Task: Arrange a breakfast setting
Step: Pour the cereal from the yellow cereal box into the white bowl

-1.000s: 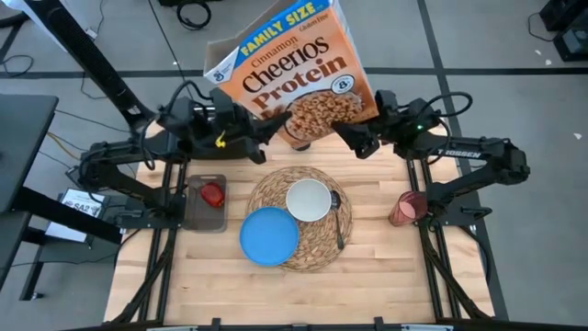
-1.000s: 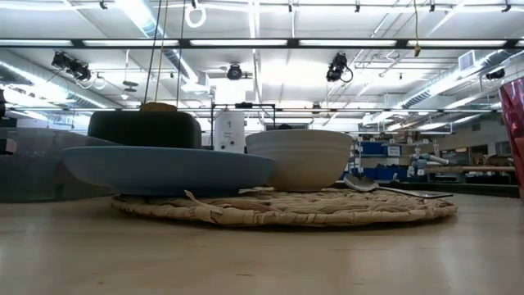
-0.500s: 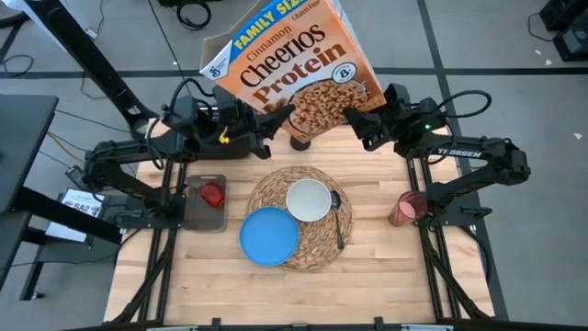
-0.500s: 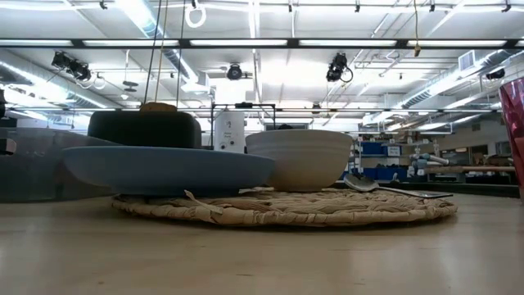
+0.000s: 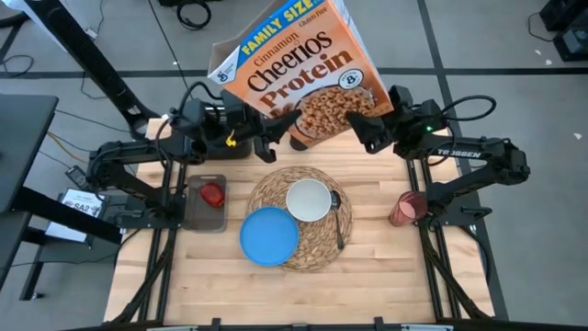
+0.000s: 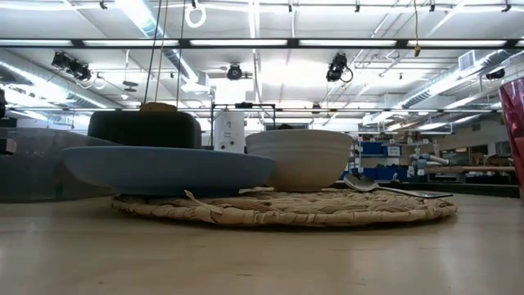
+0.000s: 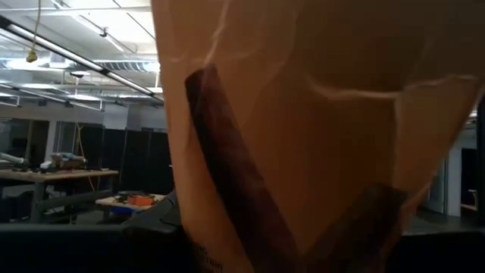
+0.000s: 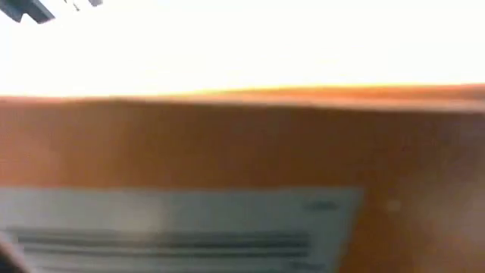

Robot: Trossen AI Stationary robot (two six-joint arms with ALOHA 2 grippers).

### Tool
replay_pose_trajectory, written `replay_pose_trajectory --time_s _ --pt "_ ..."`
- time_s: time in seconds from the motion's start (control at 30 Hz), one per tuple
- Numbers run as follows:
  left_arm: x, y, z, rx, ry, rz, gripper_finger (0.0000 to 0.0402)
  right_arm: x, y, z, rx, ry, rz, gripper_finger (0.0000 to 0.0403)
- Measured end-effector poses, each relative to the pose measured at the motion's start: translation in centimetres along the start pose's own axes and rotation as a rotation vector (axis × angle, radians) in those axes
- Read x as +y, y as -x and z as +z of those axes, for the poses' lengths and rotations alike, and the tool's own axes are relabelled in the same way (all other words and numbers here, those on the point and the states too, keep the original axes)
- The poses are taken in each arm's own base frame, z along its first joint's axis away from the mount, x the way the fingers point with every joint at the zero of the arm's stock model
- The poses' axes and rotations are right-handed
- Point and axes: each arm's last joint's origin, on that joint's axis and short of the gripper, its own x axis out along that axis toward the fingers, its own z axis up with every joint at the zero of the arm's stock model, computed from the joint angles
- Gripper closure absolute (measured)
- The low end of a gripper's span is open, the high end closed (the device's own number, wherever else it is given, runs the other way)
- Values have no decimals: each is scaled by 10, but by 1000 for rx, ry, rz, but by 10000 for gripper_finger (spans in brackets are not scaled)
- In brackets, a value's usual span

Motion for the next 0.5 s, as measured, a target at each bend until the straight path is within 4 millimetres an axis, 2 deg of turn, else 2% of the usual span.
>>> replay_pose_trajectory --time_s 0.17,0.27,0.37,0.5 --pt "0 -3 -6 9 5 23 198 0 0 1 -13 0 -3 109" --pt "1 -2 -5 18 11 33 182 -1 1 3 -26 16 15 113" --pt "1 1 0 27 23 41 149 -4 2 6 -28 52 17 114" --pt "2 13 18 24 31 49 100 -6 7 24 -98 107 -6 114"
